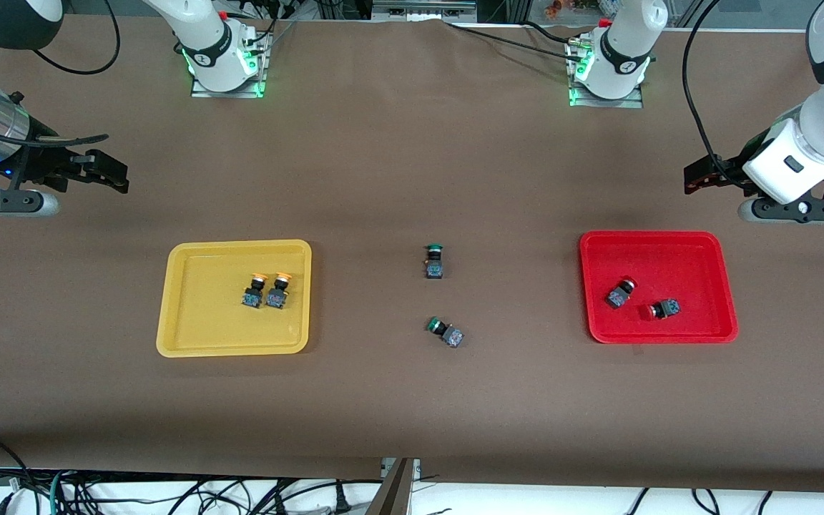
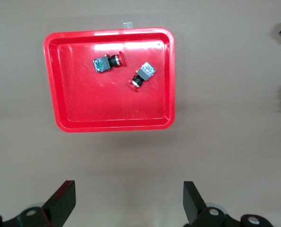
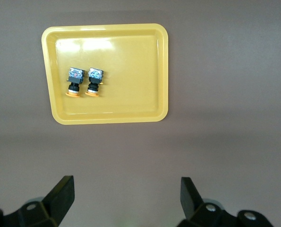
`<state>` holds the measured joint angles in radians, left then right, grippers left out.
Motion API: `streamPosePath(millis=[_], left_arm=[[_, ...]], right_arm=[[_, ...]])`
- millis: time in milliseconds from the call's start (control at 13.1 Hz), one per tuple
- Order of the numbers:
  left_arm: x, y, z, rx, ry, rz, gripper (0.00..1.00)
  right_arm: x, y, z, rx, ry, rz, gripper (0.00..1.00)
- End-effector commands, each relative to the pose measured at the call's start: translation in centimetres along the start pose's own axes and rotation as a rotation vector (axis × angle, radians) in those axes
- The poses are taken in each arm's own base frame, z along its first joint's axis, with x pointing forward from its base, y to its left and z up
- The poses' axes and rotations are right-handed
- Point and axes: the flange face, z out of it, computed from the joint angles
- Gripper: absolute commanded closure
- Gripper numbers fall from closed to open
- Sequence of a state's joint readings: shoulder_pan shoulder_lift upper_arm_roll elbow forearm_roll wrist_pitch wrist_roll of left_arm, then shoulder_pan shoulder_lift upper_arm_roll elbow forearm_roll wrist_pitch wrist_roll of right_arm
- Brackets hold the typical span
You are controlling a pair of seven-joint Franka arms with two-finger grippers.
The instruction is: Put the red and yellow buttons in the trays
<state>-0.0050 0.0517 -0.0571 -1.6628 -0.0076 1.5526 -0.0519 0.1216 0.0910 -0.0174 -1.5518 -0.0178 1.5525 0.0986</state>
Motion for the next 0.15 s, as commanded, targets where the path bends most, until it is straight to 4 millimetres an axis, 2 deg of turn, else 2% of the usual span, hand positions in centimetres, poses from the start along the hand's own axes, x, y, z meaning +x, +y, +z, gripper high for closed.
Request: streamPosePath(millis=[0,76], left_arm=[[0.1,-0.3,-0.48,-0.026,-0.023,0.001,0.0],[0.15,-0.05,-0.42,-0.026,-0.023,0.005,0.0]], right_arm=[[0.08,-0.41,-0.78,-0.017,0.009,-0.024,0.01],[-0.01,-0.6,-0.66,-0.016,0.002,-0.027,0.01]])
